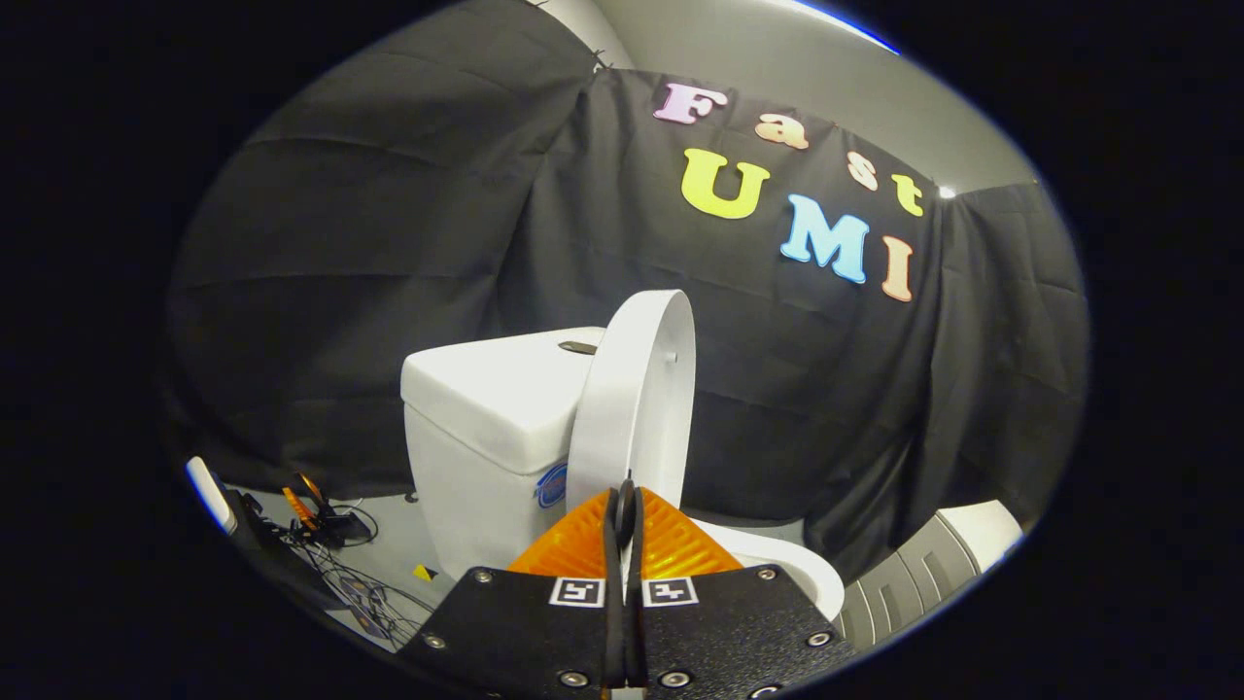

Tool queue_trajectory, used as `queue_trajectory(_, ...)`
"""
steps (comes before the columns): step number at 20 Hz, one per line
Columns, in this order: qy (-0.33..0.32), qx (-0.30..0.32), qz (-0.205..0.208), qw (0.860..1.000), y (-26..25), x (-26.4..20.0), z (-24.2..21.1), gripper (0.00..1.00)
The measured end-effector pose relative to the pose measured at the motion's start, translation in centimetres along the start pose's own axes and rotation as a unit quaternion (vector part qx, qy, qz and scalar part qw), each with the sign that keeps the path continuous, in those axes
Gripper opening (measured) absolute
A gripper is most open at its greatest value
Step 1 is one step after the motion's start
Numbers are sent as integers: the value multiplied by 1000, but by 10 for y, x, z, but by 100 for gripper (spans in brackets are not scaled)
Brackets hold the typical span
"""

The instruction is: Open the toilet lid.

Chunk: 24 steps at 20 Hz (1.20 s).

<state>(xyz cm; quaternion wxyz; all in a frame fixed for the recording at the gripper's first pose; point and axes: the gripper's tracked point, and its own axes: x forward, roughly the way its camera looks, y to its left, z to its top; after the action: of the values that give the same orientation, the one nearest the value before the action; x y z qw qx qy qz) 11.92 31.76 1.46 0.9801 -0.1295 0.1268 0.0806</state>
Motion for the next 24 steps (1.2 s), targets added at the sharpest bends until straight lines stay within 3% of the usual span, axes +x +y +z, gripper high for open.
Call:
queue_trajectory(7, -4, 23, 37, 999, -11, 4, -5, 0)
queue_trajectory(11, -4, 33, 75, 997, -21, 0, -7, 10)
queue_trajectory(14, -52, 51, 94, 993, -30, -13, 14, 25)
queue_trajectory(17, -73, 43, 81, 993, -52, -30, 23, 63)
queue_trajectory(18, -82, 43, 71, 993, -66, -40, 29, 80)
queue_trajectory(20, -103, 61, 55, 991, -89, -55, 38, 93)
queue_trajectory(24, -135, 105, 11, 985, -147, -80, 45, 95)
